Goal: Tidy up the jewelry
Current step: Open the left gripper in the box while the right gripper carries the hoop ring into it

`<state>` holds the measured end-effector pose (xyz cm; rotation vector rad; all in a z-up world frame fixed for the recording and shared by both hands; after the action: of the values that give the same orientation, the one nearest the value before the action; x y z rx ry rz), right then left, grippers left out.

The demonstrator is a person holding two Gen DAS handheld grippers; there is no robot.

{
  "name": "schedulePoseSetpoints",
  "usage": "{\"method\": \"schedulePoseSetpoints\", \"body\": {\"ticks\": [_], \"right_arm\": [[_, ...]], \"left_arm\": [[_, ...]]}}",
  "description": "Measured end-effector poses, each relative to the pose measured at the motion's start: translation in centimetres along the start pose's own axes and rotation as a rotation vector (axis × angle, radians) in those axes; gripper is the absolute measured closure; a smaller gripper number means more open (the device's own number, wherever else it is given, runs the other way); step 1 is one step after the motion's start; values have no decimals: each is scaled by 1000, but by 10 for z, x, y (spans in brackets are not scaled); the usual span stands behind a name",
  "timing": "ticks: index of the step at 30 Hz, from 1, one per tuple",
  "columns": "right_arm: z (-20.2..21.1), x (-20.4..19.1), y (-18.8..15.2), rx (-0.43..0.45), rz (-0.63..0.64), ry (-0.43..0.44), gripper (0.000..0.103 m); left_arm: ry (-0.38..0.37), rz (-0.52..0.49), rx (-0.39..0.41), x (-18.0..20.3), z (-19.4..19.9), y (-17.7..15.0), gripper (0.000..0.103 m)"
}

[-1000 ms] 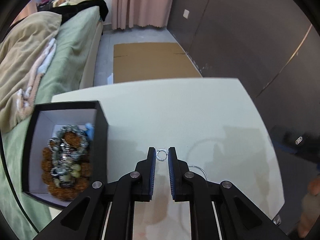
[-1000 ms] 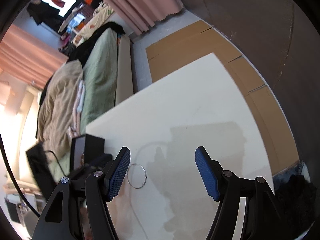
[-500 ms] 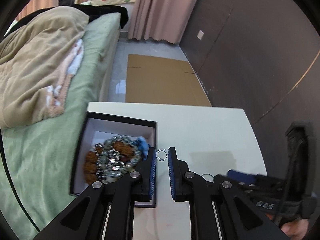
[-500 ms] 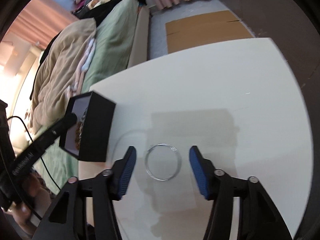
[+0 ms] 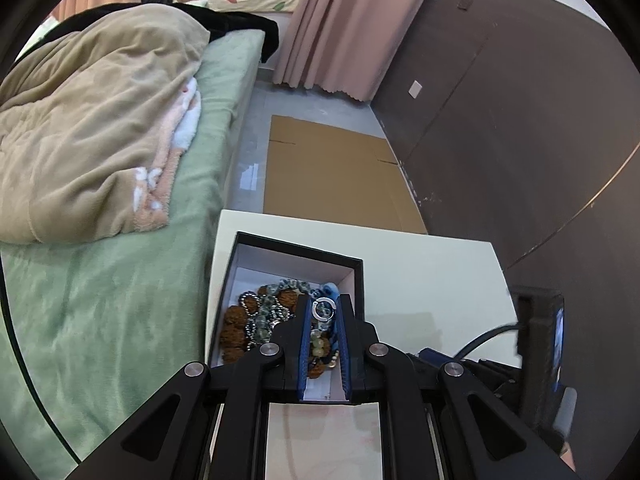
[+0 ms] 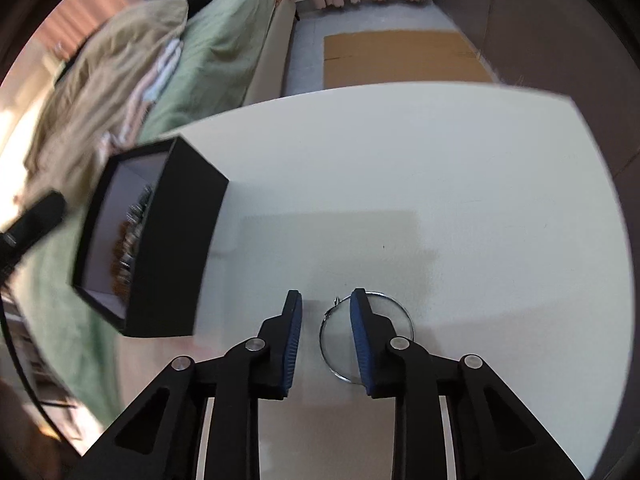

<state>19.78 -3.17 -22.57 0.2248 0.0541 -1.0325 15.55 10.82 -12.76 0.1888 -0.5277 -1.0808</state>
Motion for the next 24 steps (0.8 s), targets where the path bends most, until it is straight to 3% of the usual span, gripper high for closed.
{"method": "schedulePoseSetpoints", "body": {"ticks": [1,5,8,14,15,18,19,24], "right_arm": [[1,0,0,5,7,-32,93],[2,2,2,17,23,-59,99],[7,6,3,28,5,-11,99],[52,1,12,143,-12,180,99],[58,-1,14,163,-15,210,99],[79,-8,16,222,-23,292,99],[83,-10,17,233,-25,316,99],[97,-33,27,288,-12,454,99]], "left_arm": [[-1,4,2,-2,1,1,90],[-5,24,0,-11,4,1,90],[-11,38,-4,-15,5,1,90],[-85,68,33,-13,14,9,88],[-90,72,35,-13,16,10,80],[-97,115,64,-20,21,13,31],[-97,134,87,-24,26,14,27],[-74,145,99,-36,32,19,27]]}}
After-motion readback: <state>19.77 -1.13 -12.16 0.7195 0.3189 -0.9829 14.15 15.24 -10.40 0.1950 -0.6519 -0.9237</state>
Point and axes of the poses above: each gripper's, at about its wrist camera, not at the fingertips, and z roughly against the way its jaws point, x to its right, y to its top, the point moved 8 cm from there along -z, roughly the way its jaws point, and after that the axes turned 10 degrees about -x, right-handed, at the moved point
